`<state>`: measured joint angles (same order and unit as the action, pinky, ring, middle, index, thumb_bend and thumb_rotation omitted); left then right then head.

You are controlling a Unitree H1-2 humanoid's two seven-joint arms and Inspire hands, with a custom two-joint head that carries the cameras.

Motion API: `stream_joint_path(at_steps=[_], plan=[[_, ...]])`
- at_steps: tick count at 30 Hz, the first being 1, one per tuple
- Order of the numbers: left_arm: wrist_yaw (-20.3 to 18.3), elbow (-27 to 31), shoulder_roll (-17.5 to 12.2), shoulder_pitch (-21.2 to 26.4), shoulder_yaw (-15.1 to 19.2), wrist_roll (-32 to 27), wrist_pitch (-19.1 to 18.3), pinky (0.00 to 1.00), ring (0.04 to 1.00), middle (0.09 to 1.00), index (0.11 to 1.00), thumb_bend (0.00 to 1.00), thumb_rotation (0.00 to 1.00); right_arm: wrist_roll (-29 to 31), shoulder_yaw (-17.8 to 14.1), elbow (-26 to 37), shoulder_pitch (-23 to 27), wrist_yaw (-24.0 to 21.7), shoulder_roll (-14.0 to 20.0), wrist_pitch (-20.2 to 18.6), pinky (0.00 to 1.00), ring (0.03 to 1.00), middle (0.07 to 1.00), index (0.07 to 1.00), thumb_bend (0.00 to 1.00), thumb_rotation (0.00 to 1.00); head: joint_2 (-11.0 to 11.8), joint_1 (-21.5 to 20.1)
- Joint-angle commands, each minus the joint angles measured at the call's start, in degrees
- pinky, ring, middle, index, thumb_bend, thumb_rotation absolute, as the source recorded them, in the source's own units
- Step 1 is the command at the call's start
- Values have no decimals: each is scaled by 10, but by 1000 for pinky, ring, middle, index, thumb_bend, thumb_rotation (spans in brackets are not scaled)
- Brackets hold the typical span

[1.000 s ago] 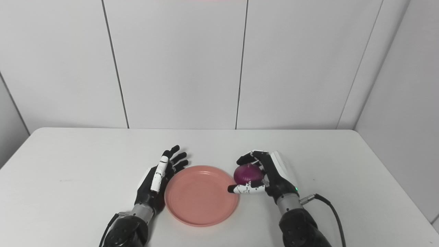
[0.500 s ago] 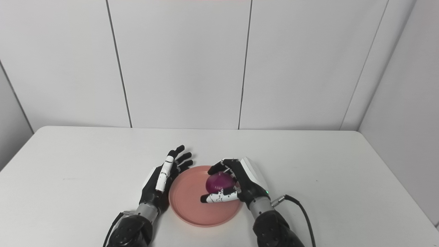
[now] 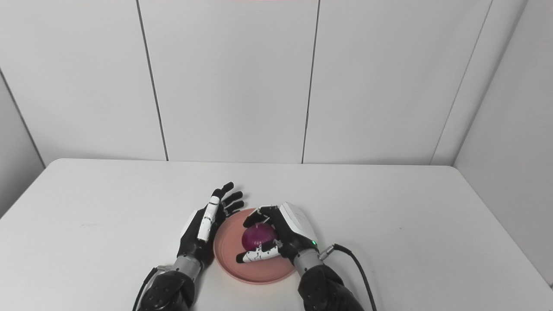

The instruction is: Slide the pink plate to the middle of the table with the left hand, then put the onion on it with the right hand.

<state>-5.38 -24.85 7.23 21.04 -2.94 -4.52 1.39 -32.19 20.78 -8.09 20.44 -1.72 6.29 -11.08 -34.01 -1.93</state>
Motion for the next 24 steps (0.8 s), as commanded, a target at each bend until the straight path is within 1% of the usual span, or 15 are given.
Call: stream_joint_path(at_steps=[1, 3, 7, 11, 12, 13, 14, 16, 17, 18, 19, 20, 21, 23, 24], plan=[[8, -15, 3, -1, 3, 1, -12, 865, 861, 867, 893, 475, 1000, -6, 6, -4, 20, 2, -4, 22, 278, 372, 455, 543, 509, 0, 0, 0], [9, -13, 3, 0, 4, 2, -16, 869, 861, 866, 894, 480, 1000, -8, 8, -9, 21, 5, -2, 28, 260, 369, 450, 543, 509, 0, 0, -1], [8, -10, 2, -1, 3, 4, -18, 872, 864, 867, 898, 483, 1000, -15, 11, -17, 22, 9, 3, 40, 312, 382, 466, 551, 508, 0, 1, -1], [9, -8, 0, -1, 1, 8, -16, 872, 861, 866, 899, 486, 1000, -22, 12, -11, 21, 4, 7, 23, 378, 397, 497, 551, 510, 0, 1, 0], [10, -7, 0, -1, 1, 9, -17, 868, 858, 863, 897, 487, 1000, -23, 12, -10, 20, 4, 9, 25, 408, 471, 477, 535, 517, 0, 1, 0], [11, -7, 1, -1, 1, 9, -17, 865, 858, 863, 896, 486, 1000, -26, 12, -8, 19, 5, 11, 27, 452, 527, 506, 526, 517, 30, 1, 0], [12, -6, 1, -1, 1, 10, -18, 864, 859, 865, 895, 486, 1000, -28, 12, -5, 17, 5, 12, 27, 543, 617, 619, 595, 557, 115, 1, 0], [14, -5, 0, 0, 1, 12, -19, 864, 860, 865, 893, 487, 1000, -32, 12, 1, 15, 4, 15, 25, 670, 732, 731, 727, 618, 225, 1, -1], [14, -6, -1, 0, 0, 15, -19, 864, 860, 865, 893, 487, 1000, -32, 12, 7, 14, 0, 17, 25, 670, 732, 731, 727, 618, 225, 2, 0], [14, -7, -1, 1, 0, 17, -19, 863, 862, 866, 894, 489, 1000, -33, 12, 12, 12, -3, 19, 26, 750, 793, 788, 775, 623, 305, 2, 0], [13, -8, -2, 1, 0, 17, -17, 863, 863, 866, 894, 490, 1000, -32, 11, 18, 10, -5, 21, 27, 778, 814, 807, 791, 624, 333, 2, 0], [12, -8, -2, 1, 0, 17, -17, 864, 865, 868, 896, 488, 1000, -31, 10, 23, 9, -7, 23, 29, 799, 833, 829, 813, 638, 414, 2, 0], [11, -8, -2, 1, 1, 16, -17, 864, 865, 869, 897, 487, 1000, -26, 8, 28, 6, -7, 24, 34, 805, 839, 836, 821, 642, 443, 2, -1], [10, -6, -3, 1, 3, 15, -20, 866, 864, 869, 896, 489, 1000, -20, 4, 37, 1, -7, 26, 42, 834, 858, 855, 841, 691, 571, 1, -1], [10, -5, -3, 1, 3, 15, -21, 866, 864, 869, 895, 490, 1000, -19, 3, 41, -1, -8, 27, 44, 851, 868, 866, 859, 721, 655, 1, -1]])
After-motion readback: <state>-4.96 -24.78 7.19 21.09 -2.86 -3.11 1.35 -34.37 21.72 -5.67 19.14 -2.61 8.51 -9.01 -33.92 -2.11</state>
